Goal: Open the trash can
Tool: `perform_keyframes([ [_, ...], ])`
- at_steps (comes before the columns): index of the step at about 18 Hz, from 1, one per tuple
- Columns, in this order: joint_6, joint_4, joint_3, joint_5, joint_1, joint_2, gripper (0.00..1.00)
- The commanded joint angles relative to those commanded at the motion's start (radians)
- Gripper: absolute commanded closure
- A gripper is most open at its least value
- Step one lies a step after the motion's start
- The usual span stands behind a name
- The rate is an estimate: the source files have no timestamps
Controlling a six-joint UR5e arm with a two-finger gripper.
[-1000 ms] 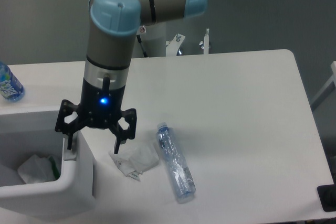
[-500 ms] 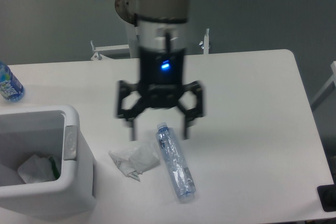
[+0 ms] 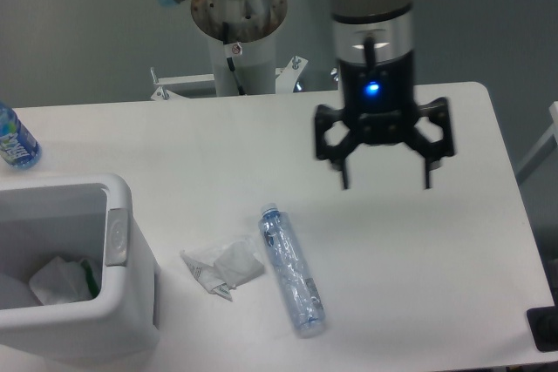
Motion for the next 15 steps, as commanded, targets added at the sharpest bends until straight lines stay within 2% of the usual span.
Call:
perform_keyframes([
  [4, 0.199, -0.005, -0.028, 0.002, 0.051, 0.000, 0.00],
  [7, 0.278, 0.003, -0.051, 0.003, 0.060, 0.006, 0.00],
  [15, 0.290, 0.005, -0.065, 0.003, 0.065, 0.021, 0.00],
])
